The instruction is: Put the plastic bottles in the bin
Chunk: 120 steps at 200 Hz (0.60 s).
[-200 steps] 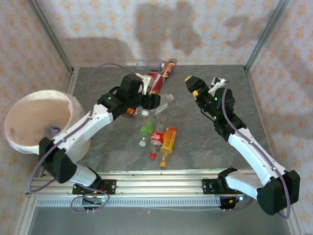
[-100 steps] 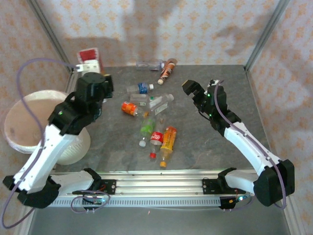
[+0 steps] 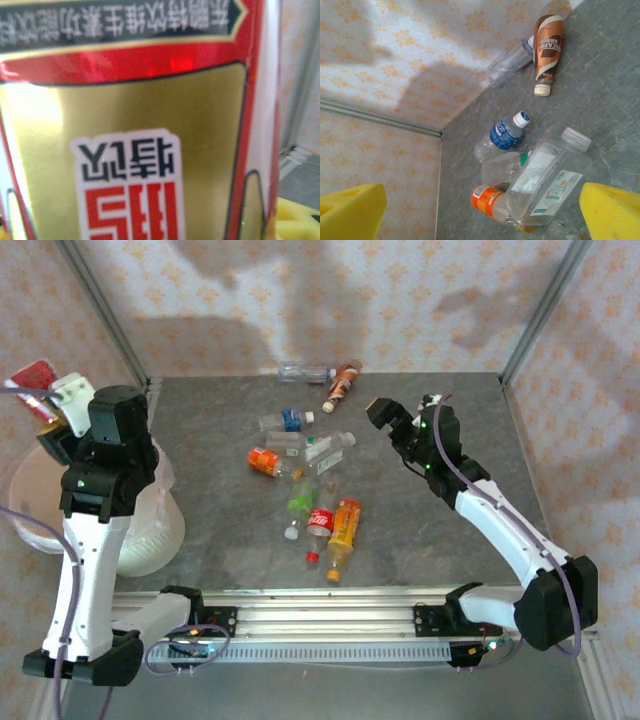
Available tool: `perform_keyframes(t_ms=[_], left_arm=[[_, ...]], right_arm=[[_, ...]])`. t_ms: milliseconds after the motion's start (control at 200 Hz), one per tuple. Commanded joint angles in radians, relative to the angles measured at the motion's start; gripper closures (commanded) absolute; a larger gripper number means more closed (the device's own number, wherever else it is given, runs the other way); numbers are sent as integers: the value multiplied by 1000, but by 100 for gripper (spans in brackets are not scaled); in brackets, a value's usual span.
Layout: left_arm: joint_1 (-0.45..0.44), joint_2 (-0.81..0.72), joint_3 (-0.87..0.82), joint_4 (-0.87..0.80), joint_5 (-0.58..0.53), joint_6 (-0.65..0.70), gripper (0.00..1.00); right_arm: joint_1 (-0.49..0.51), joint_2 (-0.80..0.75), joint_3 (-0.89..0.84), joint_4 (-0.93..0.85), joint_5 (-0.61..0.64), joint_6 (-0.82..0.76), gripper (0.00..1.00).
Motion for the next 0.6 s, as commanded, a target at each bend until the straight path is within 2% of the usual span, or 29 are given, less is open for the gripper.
perform_keyframes(t_ms=[0, 95, 255, 595], left_arm=[[128, -50, -78, -40, 95, -70, 52], [234, -85, -148, -44, 185, -99, 52], [342, -120, -246, -51, 303, -114, 51], [359, -110, -312, -77, 442, -183, 47]], right_arm=[[-1, 1, 49, -22, -3, -43, 1], [0, 6, 65, -39, -9, -64, 1], [0, 35, 113, -107, -34, -89, 0], [0, 11, 86, -117, -35, -64, 1]])
